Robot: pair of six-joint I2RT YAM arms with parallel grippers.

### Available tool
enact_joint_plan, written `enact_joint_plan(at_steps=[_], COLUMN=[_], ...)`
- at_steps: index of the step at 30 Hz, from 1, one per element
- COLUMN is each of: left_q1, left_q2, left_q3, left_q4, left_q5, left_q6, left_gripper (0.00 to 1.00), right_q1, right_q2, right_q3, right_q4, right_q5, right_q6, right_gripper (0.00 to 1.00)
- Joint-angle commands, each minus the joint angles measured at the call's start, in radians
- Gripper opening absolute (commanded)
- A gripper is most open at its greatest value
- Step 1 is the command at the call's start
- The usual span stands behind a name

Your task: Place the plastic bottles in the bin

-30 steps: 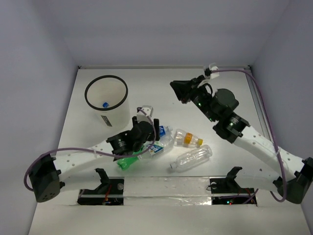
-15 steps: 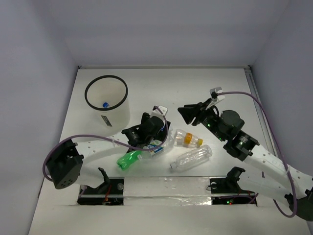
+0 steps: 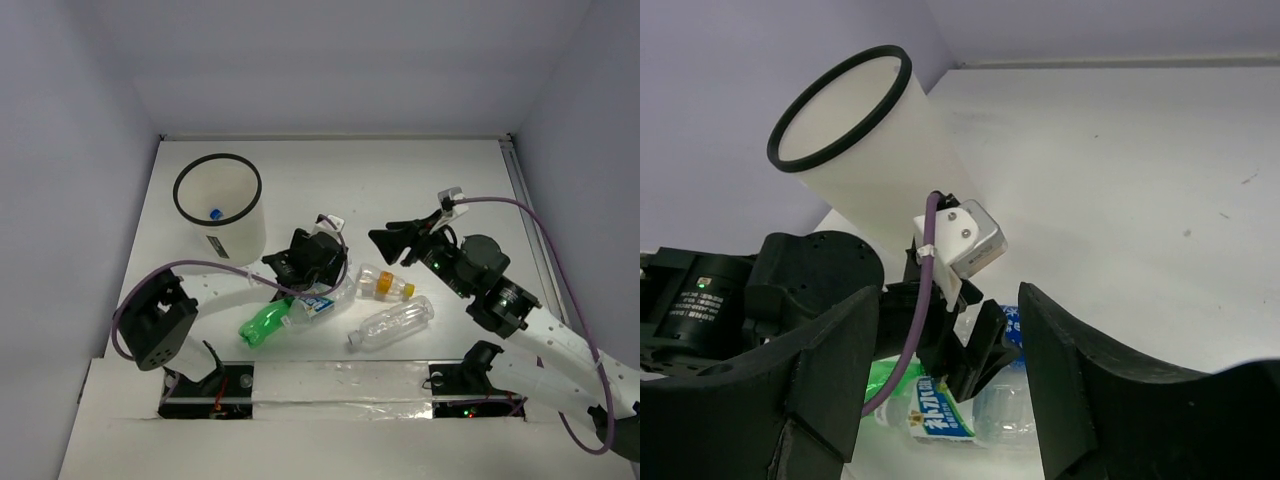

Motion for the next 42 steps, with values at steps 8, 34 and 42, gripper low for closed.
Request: enact_joint_plan(at_steps=[8,34,42], left_q1=[0.058,0.155,0.155], left_q2=[0.065,0.227,0.015], left_q3=[0.047,0.199,0.251], left_q4=[0.051,0.093,0.102], left_q5=[0.0,0.027,0.022], left_q6=[0.042,0.08,0.045], left_gripper=[0.71,0.5,0.4], right_q1=[0.004,0.004,0.004], right_q2=[0.001,-0.038,-0.095], right_q3=[-0.009,-0.022,-0.077], right_q4=[0.007,-0.021,-0.018], right_q5=[-0.018,-0.073,-0.088], right_q6=[-0.004,-0.015,-0.015], right_gripper=[0.64,0.82,0.68])
